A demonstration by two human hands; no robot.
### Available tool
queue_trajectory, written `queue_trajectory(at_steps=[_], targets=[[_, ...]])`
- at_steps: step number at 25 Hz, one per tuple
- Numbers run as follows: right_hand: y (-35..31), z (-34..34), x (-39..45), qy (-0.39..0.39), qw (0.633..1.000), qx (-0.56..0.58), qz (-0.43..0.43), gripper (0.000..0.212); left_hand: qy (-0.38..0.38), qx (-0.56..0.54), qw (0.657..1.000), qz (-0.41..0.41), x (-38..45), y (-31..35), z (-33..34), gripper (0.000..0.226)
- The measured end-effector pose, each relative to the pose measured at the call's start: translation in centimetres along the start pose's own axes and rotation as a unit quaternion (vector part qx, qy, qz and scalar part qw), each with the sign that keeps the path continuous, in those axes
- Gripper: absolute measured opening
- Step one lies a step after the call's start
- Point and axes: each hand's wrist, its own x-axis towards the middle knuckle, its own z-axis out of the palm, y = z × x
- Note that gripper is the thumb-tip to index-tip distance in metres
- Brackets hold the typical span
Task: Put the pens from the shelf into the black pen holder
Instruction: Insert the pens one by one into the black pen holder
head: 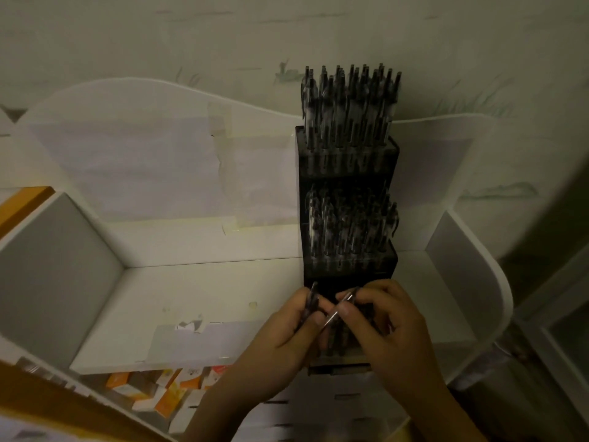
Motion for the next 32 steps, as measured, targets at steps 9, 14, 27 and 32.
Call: queue_trajectory(at_steps=[9,14,27,32], targets=[[-2.4,-6.6,0.4,0.057,0.998,-0.013,0.015,0.012,0.103,0.040,0.992,0.054,0.4,0.0,-1.6,0.022],[0.9,-4.7,-0.2,-0.019,0.987,-0.156,-0.041,0.016,0.088,-0.002,0.995,0.041,0.4,0.1,-1.1,0.026],[3.9,-2.7,-1.1,-0.066,0.980,-0.187,0.010,0.036,0.019,0.024,0.999,0.042,0.1,0.2,-0.2,0.025],[-0.2,-2.5,-0.5,-0.014,0.996,-0.053,-0.076,0.021,-0.040,0.068,0.996,0.037,0.5,0.8,1.4,0.021]])
